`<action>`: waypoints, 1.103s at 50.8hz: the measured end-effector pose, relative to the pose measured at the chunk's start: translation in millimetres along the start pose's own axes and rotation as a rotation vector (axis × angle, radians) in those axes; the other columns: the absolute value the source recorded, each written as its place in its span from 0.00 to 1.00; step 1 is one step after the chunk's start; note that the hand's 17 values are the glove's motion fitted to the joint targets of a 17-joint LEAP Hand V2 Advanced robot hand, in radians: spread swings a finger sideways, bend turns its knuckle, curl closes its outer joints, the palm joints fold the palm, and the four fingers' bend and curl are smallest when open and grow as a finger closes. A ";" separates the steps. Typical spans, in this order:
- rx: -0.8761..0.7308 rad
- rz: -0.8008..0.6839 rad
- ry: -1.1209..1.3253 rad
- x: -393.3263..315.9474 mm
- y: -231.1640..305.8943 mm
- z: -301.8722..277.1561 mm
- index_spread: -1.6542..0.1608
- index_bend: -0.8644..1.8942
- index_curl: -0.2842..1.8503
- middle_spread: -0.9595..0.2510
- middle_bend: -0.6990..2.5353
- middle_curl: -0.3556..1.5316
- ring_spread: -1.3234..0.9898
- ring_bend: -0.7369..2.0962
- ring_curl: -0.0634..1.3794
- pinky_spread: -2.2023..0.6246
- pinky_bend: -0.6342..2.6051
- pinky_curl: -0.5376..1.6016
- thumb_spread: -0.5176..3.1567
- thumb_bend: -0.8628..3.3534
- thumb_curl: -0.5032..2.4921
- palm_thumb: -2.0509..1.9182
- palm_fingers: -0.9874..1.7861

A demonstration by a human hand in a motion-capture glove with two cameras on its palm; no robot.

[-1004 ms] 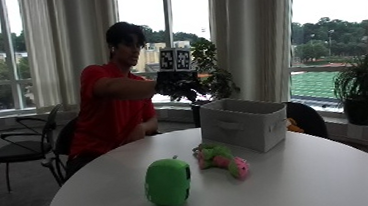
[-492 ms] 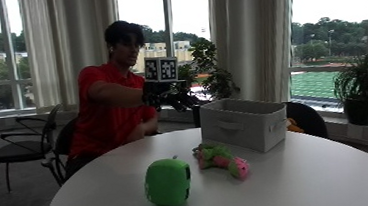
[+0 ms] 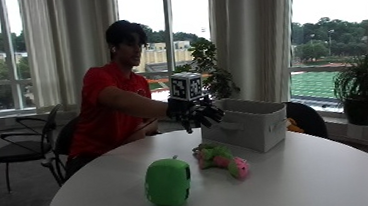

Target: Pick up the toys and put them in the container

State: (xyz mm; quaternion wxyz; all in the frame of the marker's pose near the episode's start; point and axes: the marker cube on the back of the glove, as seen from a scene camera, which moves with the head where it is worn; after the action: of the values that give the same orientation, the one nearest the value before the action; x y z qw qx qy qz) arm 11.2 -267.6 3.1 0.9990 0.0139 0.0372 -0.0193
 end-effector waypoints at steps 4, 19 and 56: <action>-0.040 -0.022 0.018 -13.4 -12.6 18.8 0.70 0.35 0.23 0.68 0.27 0.40 0.51 0.46 0.26 0.82 0.53 0.42 0.43 0.20 0.28 0.52 0.32; -0.183 -0.005 0.053 -42.7 -38.7 98.6 0.70 0.36 0.23 0.72 0.26 0.37 0.54 0.43 0.25 0.82 0.59 0.44 0.42 0.20 0.28 0.52 0.31; -0.121 -0.044 0.208 -54.1 -27.9 113.1 0.67 0.47 0.31 0.60 0.27 0.28 0.43 0.58 0.32 0.65 0.60 0.42 0.47 0.25 0.32 0.65 0.59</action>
State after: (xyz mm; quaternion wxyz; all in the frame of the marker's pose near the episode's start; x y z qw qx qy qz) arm -35.5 -296.7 119.1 0.9881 -0.0453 0.1420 -0.0373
